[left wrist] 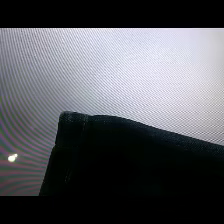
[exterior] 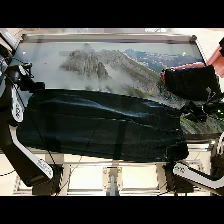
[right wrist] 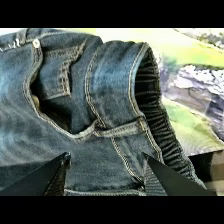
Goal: Fold the clothes and pants, and hang the long-sleeved shirts on hangers.
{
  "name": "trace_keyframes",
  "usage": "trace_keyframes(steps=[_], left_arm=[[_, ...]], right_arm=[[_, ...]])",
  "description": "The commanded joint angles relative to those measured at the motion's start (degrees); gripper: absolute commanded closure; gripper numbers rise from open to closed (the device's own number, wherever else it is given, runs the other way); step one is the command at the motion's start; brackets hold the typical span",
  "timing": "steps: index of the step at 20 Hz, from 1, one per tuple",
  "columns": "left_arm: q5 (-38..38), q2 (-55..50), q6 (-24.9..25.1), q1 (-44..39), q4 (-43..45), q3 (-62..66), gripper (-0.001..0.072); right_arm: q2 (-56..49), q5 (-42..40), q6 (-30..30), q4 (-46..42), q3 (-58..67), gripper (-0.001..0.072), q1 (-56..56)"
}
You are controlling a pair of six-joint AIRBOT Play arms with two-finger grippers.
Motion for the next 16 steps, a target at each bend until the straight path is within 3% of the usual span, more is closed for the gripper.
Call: trace_keyframes(steps=[1, 5, 9, 11, 12, 13, 14, 16], left_arm=[[-0.5, 0.8, -0.1, 0.1, -0.2, 0.1, 0.0685], [-1.1, 0.9, -1.4, 0.1, -0.1, 0.1, 0.0685], [-2.4, 0.9, -2.1, 0.1, -0.1, 0.1, 0.0685], [-3.1, 0.9, -2.3, 0.1, -0.1, 0.1, 0.0685], [-3.2, 0.9, -2.3, 0.1, -0.1, 0.1, 0.0685], [-3.2, 0.9, -2.3, 0.1, -0.1, 0.1, 0.0685], [-3.3, 0.9, -2.3, 0.1, -0.1, 0.1, 0.0685], [-3.3, 1.0, -3.0, 0.1, -0.1, 0.1, 0.0685]], right_arm=[[0.0, 0.8, -1.0, -4.8, 0.0, 0.0192, 0.0], [-2.6, -6.2, -1.2, -6.3, 0.0, 0.0192, 1.3], [-9.2, -15.8, -1.0, -5.8, 0.1, 0.0203, 10.1], [-12.0, -21.1, -0.8, -4.9, 0.2, 0.0278, 14.5], [-12.8, -23.4, -0.8, -4.3, 0.2, 0.0366, 16.2], [-13.3, -25.2, -0.9, -3.8, 0.3, 0.0575, 17.5], [-13.5, -26.5, -0.9, -3.8, 1.0, 0.0679, 18.2], [-13.6, -27.9, 0.8, -4.7, 5.2, 0.0683, 17.9]])
